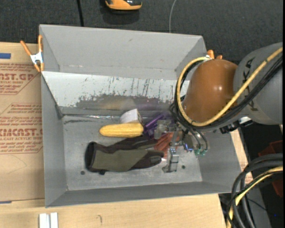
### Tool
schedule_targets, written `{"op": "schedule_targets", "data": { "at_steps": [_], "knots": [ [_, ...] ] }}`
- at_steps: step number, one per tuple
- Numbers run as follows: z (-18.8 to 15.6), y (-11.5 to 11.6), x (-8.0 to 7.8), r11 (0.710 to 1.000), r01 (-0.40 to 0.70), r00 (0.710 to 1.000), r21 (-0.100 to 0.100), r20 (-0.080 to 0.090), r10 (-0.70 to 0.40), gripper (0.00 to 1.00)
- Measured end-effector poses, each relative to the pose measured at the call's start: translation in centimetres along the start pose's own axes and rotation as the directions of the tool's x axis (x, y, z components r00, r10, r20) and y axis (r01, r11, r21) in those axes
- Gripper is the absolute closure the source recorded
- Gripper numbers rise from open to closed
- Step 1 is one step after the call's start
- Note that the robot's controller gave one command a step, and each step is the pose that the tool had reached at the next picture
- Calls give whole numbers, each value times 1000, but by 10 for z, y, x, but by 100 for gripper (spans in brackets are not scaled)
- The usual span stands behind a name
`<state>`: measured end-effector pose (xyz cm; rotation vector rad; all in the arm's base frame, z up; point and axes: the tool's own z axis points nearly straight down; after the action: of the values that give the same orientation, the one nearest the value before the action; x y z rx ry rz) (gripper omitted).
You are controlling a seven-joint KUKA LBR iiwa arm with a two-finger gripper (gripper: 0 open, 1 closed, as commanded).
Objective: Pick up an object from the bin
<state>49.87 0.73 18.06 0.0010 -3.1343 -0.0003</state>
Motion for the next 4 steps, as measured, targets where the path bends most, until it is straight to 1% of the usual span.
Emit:
{"op": "schedule_targets", "data": {
  "at_steps": [1, 2, 3, 4],
  "knots": [
    [-4, 0, -2, 1000, 0, 1000, 0, 8, 0, 0],
    [49, 4, -10, 999, 38, 999, 1, 15, -38, 0],
    [102, 11, -6, 1000, 22, 1000, -1, 7, -22, 100],
    [102, 11, -6, 1000, 22, 1000, -1, 7, -22, 100]
  ]
}}
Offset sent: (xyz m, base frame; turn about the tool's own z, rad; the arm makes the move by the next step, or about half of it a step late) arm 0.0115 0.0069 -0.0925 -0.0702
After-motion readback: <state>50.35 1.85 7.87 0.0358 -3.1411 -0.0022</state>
